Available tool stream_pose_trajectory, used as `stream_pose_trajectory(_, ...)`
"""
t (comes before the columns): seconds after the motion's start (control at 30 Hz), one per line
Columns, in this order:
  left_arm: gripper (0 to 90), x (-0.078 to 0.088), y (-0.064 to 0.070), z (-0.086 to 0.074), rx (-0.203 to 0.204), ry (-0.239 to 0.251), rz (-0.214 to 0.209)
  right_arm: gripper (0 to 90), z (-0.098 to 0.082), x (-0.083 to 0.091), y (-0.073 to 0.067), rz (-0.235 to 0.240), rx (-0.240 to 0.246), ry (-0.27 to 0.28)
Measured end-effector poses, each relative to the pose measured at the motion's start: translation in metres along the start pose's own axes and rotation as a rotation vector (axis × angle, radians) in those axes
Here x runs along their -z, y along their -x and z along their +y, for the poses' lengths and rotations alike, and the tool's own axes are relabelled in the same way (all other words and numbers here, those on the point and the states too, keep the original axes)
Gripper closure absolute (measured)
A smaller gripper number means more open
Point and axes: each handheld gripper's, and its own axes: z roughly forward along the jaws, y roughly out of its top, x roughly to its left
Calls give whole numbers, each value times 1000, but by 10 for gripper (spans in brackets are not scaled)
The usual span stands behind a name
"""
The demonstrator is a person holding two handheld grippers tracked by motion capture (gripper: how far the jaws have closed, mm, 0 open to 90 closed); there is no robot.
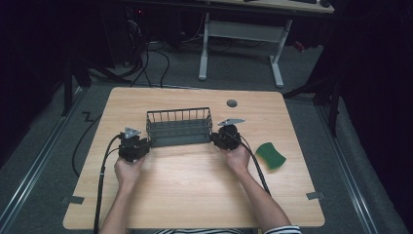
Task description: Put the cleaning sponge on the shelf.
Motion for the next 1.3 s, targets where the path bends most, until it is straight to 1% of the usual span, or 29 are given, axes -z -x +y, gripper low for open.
stream_pose_trajectory(0.13,764,-2,-1,-1,-1,-5,-11,838,-2,-4,0,-3,-1,-19)
stream_pose_trajectory(0.17,780,-1,-1,-1,-4,-5,-16,851,-2,-5,0,-1,6,-17)
stream_pose_trajectory(0.2,800,-1,-1,-1,-4,-5,-16,856,-2,-5,0,1,7,-17)
stream_pose_trajectory(0.33,849,-2,-2,-1,-5,-11,-15,860,-2,-5,-1,-13,20,-14)
stream_pose_trajectory(0.43,856,-2,-2,-1,-11,-13,-13,861,-2,-5,-2,-14,23,-13)
stream_pose_trajectory(0.67,863,1,1,-2,-40,-24,-11,863,-3,-3,-3,-18,39,-26)
stream_pose_trajectory(0.73,864,2,3,-2,-58,-32,-10,864,-4,-1,-3,-18,45,-30)
stream_pose_trajectory(0.77,864,2,3,-2,-58,-32,-10,864,-4,-1,-3,-18,45,-30)
stream_pose_trajectory(0.8,865,3,5,-3,-71,-39,-11,863,-5,1,-3,-11,48,-37)
stream_pose_trajectory(0.83,865,3,5,-3,-71,-39,-11,863,-6,2,-3,-10,47,-42)
stream_pose_trajectory(0.87,865,5,7,-3,-86,-49,-12,864,-7,4,-3,-6,48,-40)
stream_pose_trajectory(1.0,866,8,12,-5,-111,-59,-11,864,-10,8,-5,-5,64,-47)
stream_pose_trajectory(1.13,866,14,15,-11,-101,-50,-37,864,-15,14,-5,4,69,-45)
stream_pose_trajectory(1.2,867,17,17,-14,-108,-53,-41,865,-20,18,-6,10,74,-46)
stream_pose_trajectory(1.3,867,21,22,-17,-115,-56,-46,865,-23,23,-9,2,92,-54)
